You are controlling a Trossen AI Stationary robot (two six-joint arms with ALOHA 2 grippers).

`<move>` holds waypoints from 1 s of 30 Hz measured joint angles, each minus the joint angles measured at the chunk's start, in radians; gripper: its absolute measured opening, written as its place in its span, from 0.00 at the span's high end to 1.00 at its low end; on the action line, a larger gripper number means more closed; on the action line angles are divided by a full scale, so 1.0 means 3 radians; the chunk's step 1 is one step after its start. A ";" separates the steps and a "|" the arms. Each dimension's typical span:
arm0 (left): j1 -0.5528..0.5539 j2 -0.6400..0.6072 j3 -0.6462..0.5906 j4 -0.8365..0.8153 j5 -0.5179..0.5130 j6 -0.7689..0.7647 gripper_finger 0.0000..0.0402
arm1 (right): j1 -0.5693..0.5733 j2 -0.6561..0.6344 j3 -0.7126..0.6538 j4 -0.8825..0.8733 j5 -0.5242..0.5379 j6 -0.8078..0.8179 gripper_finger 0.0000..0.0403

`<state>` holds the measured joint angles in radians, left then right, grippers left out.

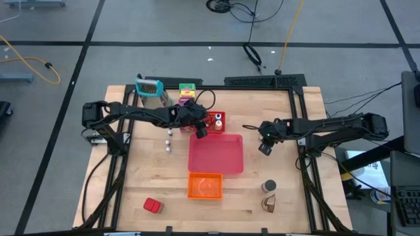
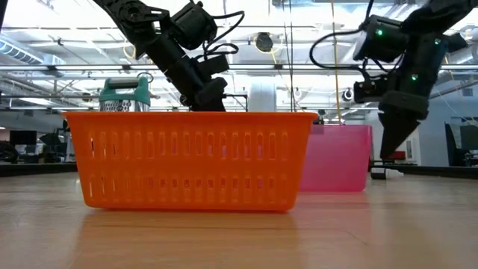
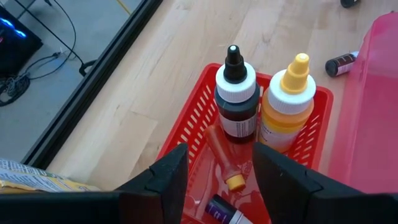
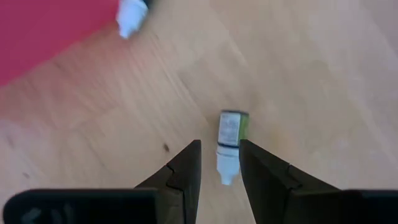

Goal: Pick & Place Kitchen Items
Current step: Put the green food coloring bottle into the red bin

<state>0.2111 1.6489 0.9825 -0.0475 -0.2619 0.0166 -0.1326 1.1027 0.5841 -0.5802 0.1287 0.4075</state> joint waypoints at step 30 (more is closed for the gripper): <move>-0.0001 0.0000 0.0002 0.0148 0.0005 0.0003 0.55 | 0.0146 -0.0001 -0.0659 0.0934 0.0196 0.0037 0.90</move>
<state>0.2109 1.6489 0.9833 -0.0030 -0.2605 0.0174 -0.0886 1.1023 0.3862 -0.3000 0.1876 0.4187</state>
